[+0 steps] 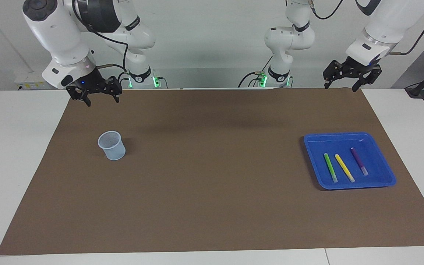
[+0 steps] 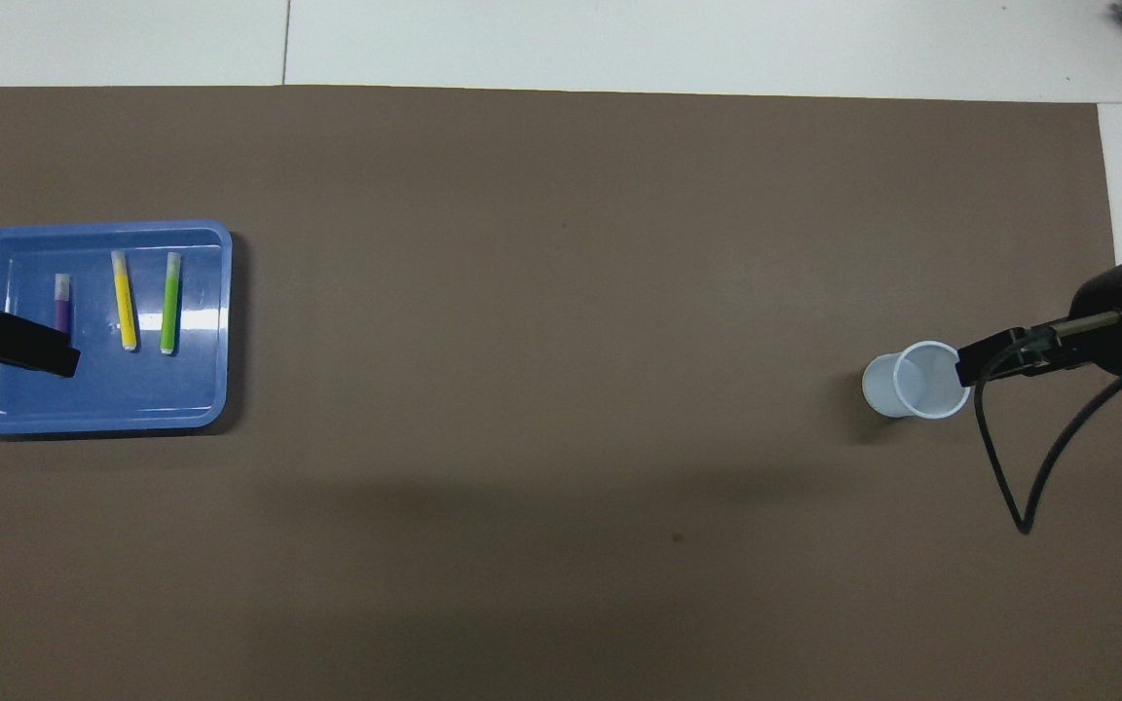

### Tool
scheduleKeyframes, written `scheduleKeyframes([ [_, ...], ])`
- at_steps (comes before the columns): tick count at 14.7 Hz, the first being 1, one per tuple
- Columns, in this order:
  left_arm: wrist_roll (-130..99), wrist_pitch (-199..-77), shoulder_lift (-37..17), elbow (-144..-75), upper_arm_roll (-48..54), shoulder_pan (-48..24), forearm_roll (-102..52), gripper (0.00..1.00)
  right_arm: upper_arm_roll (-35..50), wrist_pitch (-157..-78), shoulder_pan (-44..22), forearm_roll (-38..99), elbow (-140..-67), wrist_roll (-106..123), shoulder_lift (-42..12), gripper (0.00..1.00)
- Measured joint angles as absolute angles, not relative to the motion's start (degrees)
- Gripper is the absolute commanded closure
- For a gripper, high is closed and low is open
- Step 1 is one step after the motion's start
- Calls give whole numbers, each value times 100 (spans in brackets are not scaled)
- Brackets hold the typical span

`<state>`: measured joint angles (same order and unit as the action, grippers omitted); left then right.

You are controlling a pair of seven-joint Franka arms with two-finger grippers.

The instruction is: Right arm passes pens to left for tray arrangement

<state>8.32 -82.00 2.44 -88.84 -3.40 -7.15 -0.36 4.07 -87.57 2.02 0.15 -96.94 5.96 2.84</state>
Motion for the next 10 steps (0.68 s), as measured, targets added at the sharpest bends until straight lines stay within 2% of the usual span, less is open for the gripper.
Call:
scheduleKeyframes([
  [4,832,-8200,244,-8884,-341,-715,-36,0,426,-8328,188,15,-9426,596,444,0],
  [10,832,-8200,244,-8880,-341,-715,-36,0,429,-8209,187,15,-9329,595,468,0],
])
